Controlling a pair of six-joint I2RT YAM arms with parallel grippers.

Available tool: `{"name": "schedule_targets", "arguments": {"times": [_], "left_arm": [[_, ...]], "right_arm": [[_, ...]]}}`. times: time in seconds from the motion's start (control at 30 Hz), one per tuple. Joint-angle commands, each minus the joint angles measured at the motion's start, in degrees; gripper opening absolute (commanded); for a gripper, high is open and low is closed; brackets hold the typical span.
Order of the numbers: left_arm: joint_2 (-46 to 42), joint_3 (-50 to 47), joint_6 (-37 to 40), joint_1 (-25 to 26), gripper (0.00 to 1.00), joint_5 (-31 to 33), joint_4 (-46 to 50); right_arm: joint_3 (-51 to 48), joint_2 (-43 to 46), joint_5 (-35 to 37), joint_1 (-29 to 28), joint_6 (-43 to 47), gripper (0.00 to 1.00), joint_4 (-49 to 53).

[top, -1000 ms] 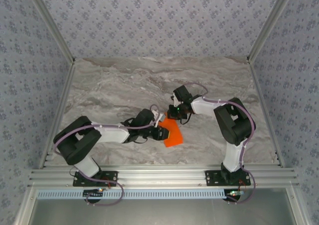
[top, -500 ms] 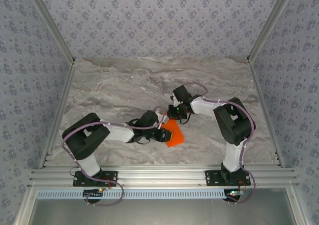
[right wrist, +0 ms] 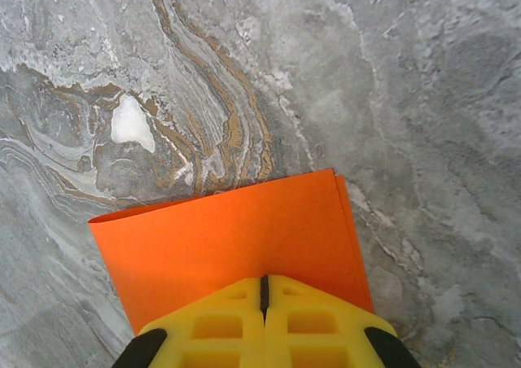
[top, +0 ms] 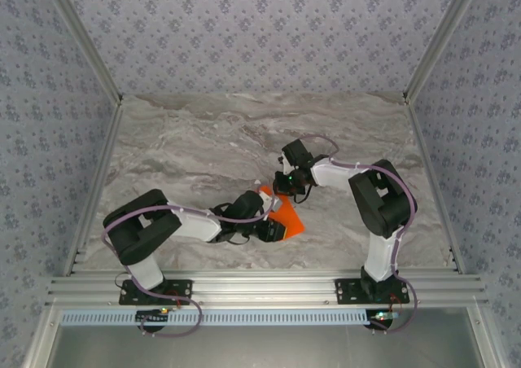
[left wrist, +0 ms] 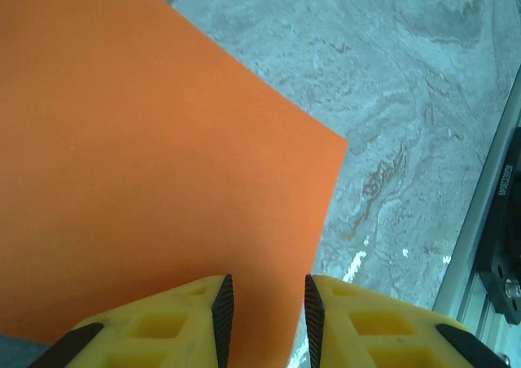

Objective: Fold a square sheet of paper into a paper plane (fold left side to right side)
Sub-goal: First fold the square sheet of paper in half at the center of the table.

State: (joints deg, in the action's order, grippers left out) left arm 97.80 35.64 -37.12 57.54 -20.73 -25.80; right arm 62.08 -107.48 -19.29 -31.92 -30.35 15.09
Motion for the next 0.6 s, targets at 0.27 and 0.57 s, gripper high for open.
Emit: {"name": "schedule_targets", "arguments": {"times": [0.27, 0.57], "left_arm": [[-1.3, -3.3, -3.4, 4.5, 0.31, -1.9, 3.0], [-3.6, -6.2, -4.9, 5.2, 0.31, -0.7, 2.6]], "right_arm": [[-1.0, -3.9, 2.7, -0.9, 0.7, 0.03, 4.7], [-1.5, -3.6, 2.7, -0.6, 0.5, 0.03, 4.2]]}}
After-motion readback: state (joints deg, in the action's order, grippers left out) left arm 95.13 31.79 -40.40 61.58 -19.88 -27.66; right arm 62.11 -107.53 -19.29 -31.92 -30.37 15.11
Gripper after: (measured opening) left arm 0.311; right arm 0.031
